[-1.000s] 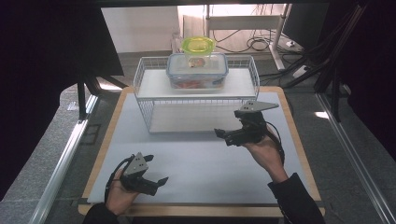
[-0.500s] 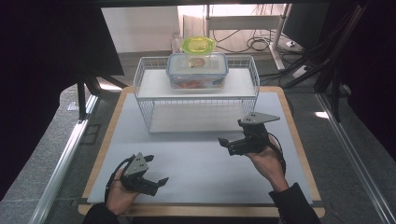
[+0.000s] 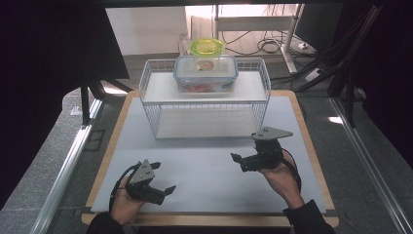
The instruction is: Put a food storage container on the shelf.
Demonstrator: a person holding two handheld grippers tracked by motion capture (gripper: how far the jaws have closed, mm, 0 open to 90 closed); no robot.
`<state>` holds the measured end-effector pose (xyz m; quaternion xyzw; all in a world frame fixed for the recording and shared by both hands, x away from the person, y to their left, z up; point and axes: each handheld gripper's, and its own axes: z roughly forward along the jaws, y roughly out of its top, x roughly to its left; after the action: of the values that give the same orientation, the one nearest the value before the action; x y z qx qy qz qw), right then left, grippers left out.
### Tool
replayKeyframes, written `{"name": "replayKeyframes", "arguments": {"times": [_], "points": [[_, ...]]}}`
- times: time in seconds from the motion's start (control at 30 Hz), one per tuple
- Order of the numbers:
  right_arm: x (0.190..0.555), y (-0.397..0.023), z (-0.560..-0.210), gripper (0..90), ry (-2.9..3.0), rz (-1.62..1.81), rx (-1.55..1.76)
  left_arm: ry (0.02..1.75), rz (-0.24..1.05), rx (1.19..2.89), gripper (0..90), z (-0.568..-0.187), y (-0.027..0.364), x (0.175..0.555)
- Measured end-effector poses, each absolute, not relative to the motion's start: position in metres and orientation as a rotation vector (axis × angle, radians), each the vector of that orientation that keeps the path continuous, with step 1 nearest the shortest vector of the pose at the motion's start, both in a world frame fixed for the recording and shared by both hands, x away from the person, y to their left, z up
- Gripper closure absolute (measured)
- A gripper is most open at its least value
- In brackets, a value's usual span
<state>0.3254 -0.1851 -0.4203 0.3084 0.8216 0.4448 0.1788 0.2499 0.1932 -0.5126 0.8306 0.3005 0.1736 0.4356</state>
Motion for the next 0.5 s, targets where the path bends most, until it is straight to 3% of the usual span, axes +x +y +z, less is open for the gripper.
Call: {"name": "replayKeyframes", "arguments": {"times": [0.5], "points": [[0.308,-0.205,-0.434,0.0,2.303,1.228,0.897,0.748,0.428,2.071,4.3,-0.513,0.192,0.250]]}}
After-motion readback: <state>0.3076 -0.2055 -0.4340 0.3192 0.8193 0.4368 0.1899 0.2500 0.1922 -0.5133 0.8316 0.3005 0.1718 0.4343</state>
